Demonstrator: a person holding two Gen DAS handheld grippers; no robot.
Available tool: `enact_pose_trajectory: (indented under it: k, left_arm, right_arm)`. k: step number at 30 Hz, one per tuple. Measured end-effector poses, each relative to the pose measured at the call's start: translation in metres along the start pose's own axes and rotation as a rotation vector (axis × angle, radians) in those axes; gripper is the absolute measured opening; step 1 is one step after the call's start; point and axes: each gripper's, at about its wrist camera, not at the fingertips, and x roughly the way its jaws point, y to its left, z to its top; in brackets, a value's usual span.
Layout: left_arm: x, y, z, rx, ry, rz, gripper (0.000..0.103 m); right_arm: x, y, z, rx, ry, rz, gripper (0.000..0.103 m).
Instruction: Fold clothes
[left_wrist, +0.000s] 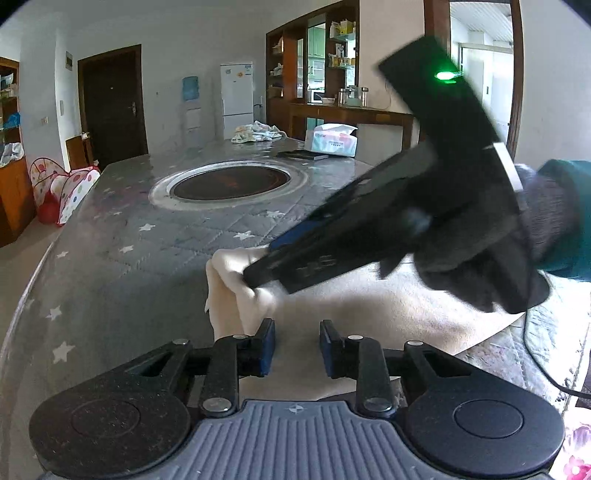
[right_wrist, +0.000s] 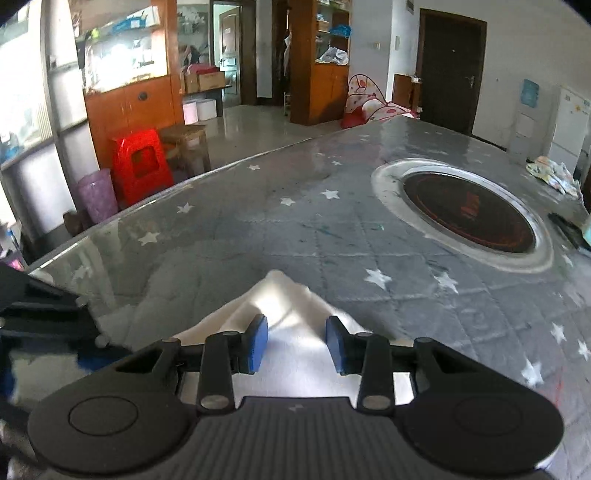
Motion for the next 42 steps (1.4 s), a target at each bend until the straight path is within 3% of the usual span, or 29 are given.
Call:
enact_pose_trajectory:
  k: [5, 10, 17, 23, 26, 31, 36, 42]
  left_arm:
    - [-0.001, 0.002, -0.002, -0.025, -0.003, -0.008, 0.029]
    - [-0.001, 0.001, -0.003, -0.017, -0.001, -0.007, 0.029]
    - [0.000, 0.000, -0.001, -0.007, 0.007, -0.001, 0.030]
    - [0.002, -0.003, 0.001, 0.027, 0.025, 0.006, 0.032]
    - [0.003, -0.004, 0.006, 0.037, 0.041, 0.004, 0.033]
    - [-0.001, -0.004, 0.026, 0.056, 0.024, 0.008, 0.033]
    - [0.015, -0.008, 0.048, 0.068, 0.009, -0.016, 0.033]
    - [0.054, -0.021, 0.065, 0.067, 0.040, -0.040, 0.033]
  right_arm:
    - [0.005, 0.001, 0.010, 0.015, -0.007, 0.008, 0.035]
    - [-0.039, -0.012, 0.003, 0.053, -0.062, -0.023, 0.035]
    - [-0.106, -0.041, -0.050, 0.112, -0.050, -0.138, 0.036]
    - [-0.114, -0.071, -0.093, 0.216, -0.004, -0.210, 0.036]
    - [-0.119, -0.079, -0.097, 0.265, -0.038, -0.206, 0.036]
    - [-0.140, -0.066, -0.095, 0.240, -0.092, -0.186, 0.036]
    - [-0.151, -0.045, -0.109, 0.188, -0.070, -0.169, 0.036]
    - [-0.150, -0.049, -0.119, 0.211, -0.040, -0.186, 0.036]
